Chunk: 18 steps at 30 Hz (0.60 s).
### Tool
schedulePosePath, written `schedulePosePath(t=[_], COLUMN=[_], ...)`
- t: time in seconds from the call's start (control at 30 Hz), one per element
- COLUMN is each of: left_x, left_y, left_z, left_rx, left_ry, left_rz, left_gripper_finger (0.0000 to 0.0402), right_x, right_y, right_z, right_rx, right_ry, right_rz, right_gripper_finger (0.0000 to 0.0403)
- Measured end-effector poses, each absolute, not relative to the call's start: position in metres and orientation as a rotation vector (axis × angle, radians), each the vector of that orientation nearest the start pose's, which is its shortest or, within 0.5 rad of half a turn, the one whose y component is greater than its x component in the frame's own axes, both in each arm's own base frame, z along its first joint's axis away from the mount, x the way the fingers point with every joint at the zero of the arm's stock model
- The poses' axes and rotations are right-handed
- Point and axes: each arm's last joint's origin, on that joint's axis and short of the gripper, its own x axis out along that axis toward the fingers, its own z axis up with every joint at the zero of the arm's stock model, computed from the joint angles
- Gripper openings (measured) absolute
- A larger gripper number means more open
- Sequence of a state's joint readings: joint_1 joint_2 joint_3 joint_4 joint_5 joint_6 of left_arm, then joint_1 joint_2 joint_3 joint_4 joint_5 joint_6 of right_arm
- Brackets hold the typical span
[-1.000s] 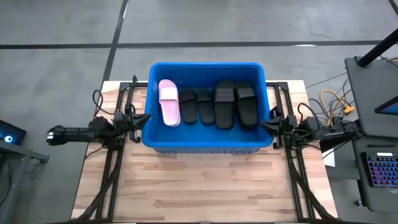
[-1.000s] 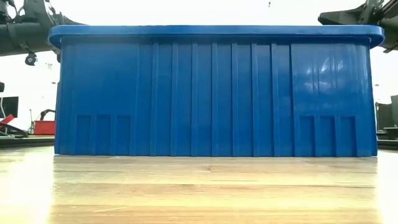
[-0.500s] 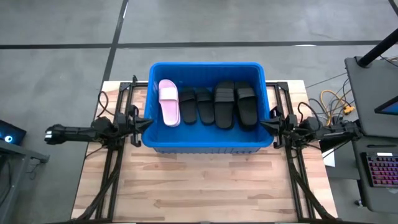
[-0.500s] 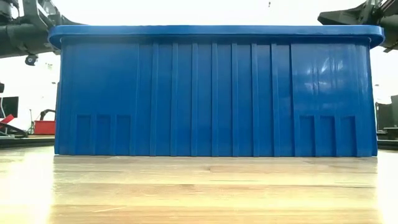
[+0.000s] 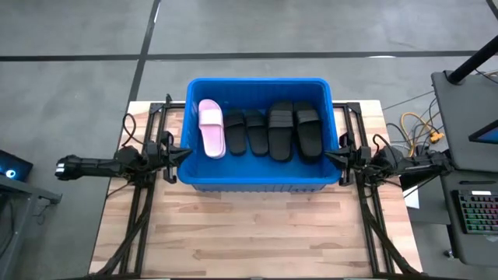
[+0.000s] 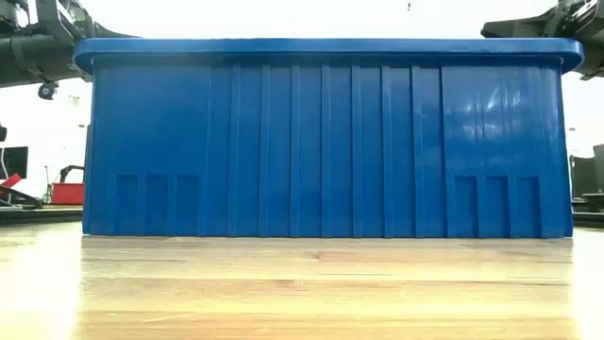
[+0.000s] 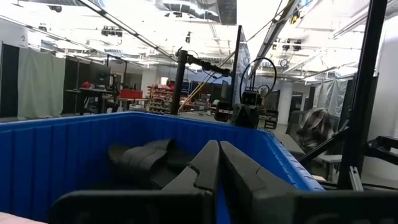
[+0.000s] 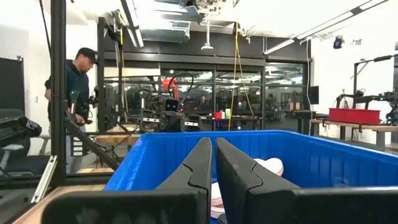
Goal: Pick and place slides into bin
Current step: Return to Home Position
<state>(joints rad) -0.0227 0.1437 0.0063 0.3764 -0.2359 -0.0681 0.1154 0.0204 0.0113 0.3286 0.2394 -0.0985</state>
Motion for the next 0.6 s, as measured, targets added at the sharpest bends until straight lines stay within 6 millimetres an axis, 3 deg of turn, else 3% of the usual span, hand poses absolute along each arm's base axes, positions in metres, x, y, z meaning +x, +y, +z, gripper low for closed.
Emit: schedulePosePath(t=[0.6], left_x=[0.1027], left_y=[0.0045], left_z=[0.1907], left_rx=[-0.099], left_ry=[-0.253], left_rz=[0.207], left_gripper_finger=[0.0000], right_x=[0.0929], right_y=[0.0039], right_z=[0.1965], right_rx=[-0.048], right_ry=[-0.307], right_rz=[-0.137], right_gripper_finger=[0.0013])
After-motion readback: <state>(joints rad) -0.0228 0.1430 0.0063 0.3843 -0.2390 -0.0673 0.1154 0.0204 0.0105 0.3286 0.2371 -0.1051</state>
